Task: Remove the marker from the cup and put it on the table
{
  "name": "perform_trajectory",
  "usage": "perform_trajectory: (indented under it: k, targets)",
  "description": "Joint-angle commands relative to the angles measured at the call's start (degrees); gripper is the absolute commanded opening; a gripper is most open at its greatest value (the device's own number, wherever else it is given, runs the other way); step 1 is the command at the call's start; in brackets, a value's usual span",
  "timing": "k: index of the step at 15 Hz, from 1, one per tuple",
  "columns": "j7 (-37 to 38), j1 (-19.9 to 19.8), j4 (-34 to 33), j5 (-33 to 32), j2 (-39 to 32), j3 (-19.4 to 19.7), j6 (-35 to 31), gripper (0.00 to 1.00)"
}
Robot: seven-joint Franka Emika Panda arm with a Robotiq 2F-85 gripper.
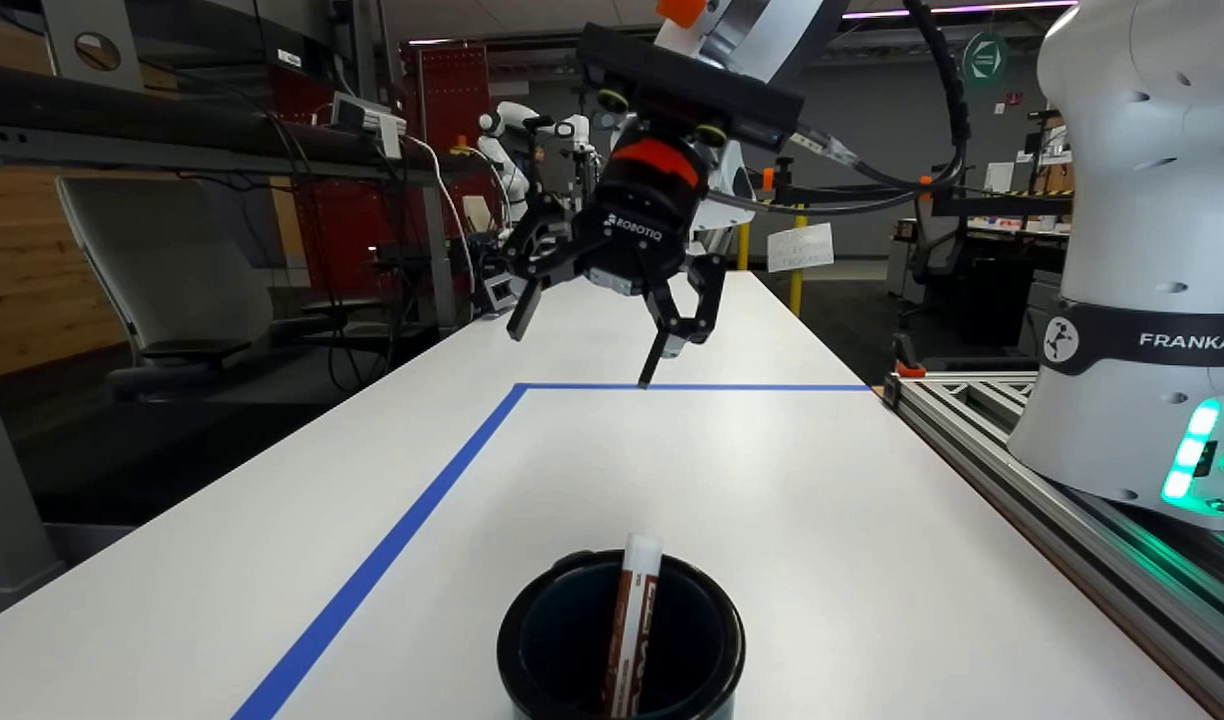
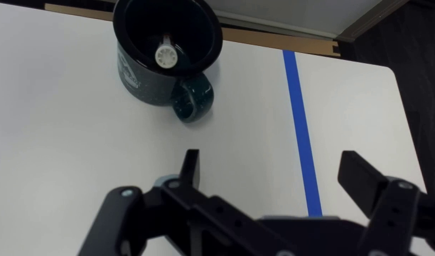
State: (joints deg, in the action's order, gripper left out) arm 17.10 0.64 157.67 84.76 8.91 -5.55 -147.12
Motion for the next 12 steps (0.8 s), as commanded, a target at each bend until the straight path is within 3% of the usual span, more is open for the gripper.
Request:
perform_trajectory:
  k: [1,12]
  targets:
    - [0.4,1.4,-0.1,1.2,-1.1,-0.3,-0.9,1.00]
    - [7.9,2.1,0.0,2.8,-2.2,0.4,3.0,1.00]
